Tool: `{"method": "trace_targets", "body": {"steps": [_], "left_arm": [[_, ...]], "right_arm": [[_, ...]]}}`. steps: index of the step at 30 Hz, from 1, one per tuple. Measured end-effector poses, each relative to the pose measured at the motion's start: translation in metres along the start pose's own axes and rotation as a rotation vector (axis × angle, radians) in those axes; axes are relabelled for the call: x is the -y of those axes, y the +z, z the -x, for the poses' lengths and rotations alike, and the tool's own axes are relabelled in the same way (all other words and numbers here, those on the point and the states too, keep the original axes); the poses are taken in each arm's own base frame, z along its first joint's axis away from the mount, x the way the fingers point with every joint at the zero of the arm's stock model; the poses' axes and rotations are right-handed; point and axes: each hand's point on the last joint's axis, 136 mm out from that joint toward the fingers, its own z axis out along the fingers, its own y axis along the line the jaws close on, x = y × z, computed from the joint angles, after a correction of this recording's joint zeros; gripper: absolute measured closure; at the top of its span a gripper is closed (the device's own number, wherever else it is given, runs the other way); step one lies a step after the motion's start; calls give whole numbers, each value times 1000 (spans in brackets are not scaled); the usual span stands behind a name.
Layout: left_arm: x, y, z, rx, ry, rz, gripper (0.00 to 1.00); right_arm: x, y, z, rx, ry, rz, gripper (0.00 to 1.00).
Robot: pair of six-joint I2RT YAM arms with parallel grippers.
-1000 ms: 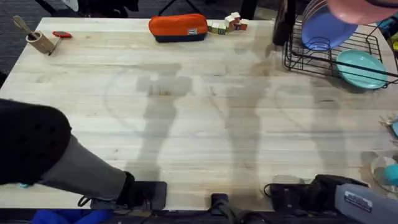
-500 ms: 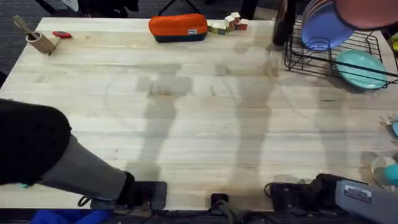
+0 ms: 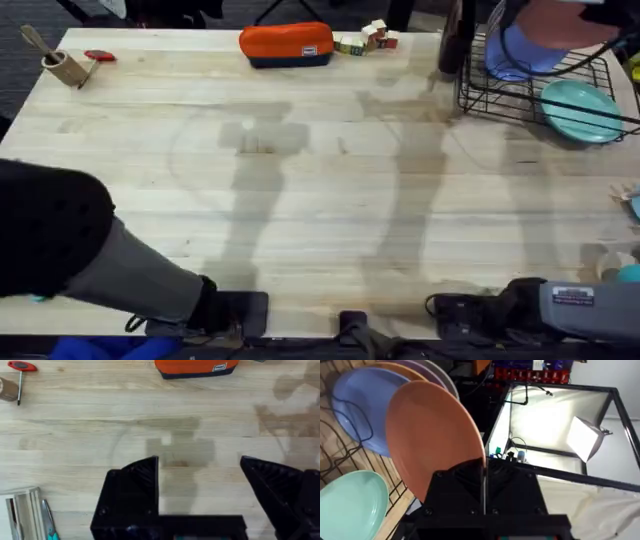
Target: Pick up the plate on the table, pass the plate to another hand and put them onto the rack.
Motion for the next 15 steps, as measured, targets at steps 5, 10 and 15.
{"method": "trace_targets", "body": {"steps": [5, 10, 15], "left_arm": [[0, 0, 0, 0, 0, 0, 7], [0, 0, 0, 0, 0, 0, 7], [0, 0, 0, 0, 0, 0, 7]], "right_arm": [[-16, 15, -2, 9, -22, 33, 973], [-26, 24, -2, 29, -57, 49, 973], [-35, 30, -1, 41, -101, 67, 973]]}}
